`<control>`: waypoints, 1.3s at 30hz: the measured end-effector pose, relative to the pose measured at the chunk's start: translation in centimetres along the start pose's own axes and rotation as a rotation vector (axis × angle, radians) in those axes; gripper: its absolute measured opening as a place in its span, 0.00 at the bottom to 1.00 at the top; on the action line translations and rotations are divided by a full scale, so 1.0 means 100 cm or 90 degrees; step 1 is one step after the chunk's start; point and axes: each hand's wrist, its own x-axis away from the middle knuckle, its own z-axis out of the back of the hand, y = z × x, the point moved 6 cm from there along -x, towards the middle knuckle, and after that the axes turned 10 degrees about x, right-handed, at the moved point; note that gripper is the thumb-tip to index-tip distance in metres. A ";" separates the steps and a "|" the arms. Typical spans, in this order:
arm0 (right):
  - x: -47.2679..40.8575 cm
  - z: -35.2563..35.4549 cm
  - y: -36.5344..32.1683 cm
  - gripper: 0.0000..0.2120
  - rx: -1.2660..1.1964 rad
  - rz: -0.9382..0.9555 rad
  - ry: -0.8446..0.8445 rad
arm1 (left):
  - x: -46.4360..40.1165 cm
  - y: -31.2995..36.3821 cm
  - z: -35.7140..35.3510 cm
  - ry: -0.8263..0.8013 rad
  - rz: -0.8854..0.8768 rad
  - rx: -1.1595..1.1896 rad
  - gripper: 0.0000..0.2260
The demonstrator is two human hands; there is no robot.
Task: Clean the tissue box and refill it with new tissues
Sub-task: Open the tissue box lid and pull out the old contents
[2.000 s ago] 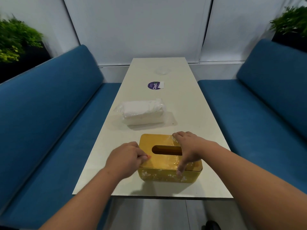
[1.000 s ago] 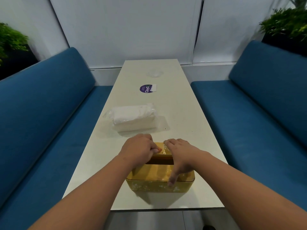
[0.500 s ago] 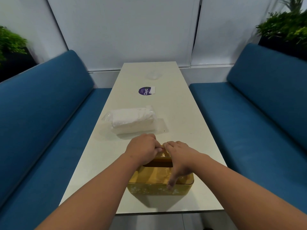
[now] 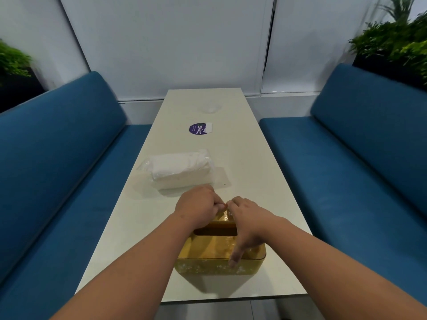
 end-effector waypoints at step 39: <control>0.003 -0.001 -0.001 0.66 -0.007 -0.001 -0.017 | 0.038 -0.054 0.016 0.122 0.162 -0.001 0.18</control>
